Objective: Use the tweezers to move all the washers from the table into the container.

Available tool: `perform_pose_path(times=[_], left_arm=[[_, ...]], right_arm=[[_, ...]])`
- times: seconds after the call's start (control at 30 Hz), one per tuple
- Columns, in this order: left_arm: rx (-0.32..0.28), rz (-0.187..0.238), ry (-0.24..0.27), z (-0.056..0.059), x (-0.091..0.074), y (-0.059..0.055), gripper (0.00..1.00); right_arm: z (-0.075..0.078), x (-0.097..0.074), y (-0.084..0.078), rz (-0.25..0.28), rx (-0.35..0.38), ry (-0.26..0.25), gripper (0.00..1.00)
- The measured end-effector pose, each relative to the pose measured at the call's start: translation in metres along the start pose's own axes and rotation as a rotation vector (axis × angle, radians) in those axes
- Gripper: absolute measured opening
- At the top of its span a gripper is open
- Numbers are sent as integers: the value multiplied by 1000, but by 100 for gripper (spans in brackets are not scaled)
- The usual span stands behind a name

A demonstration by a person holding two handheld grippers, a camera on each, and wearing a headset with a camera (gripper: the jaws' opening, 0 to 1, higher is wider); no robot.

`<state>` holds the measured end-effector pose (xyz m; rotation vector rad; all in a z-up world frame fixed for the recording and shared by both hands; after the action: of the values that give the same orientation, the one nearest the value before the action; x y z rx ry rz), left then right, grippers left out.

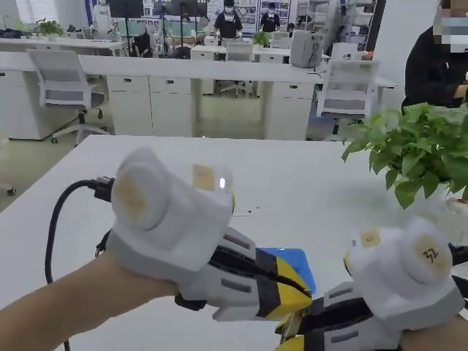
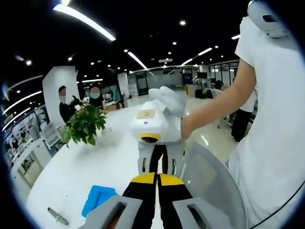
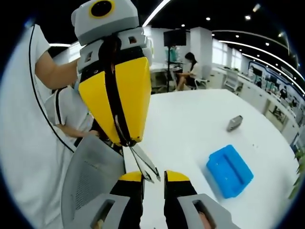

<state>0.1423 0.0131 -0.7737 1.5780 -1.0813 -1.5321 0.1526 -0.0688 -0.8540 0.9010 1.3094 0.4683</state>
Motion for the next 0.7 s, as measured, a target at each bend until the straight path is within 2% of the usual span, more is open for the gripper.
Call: perform_pose_path(times=[0.07,0.17,0.27,0.3,0.4,0.47,0.57,0.67,0.7], left_arm=[[-3,1,3,-1,1,-3,0],[-34,18,11,-6,3,-8,0],[-45,2,25,-9,7,-14,0],[-49,-4,27,-10,8,-17,0],[-78,-65,63,-14,14,-31,0],[-84,-83,71,-15,17,-37,0],[-87,-164,91,-22,22,-54,0],[-90,-218,103,-26,29,-70,0],[-84,-258,117,-28,32,-78,0]], right_arm=[[-1,1,-3,7,-5,7,7],[2,0,-9,12,-32,3,5],[10,-3,-20,-9,-39,-6,5],[16,-5,-25,-34,-56,-16,5],[27,-6,-38,-78,-68,-26,5],[34,-5,-43,-93,-70,-31,5],[40,-2,-50,-125,-76,-43,5],[47,6,-60,-178,-105,-73,5],[49,8,-63,-193,-118,-84,4]])
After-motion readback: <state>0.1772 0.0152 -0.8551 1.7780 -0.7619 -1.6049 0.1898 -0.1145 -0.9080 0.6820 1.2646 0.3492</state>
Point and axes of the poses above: the centre of the closed fingertips' face, and the gripper's own axes: x roughly forward along the fingers, z roughly to its right, y roughly out of its top, the point moved 7 cm from there along -x, roughly backward along the fingers, and after that the axes turned 6 degrees about -y, right-handed, at the moved point
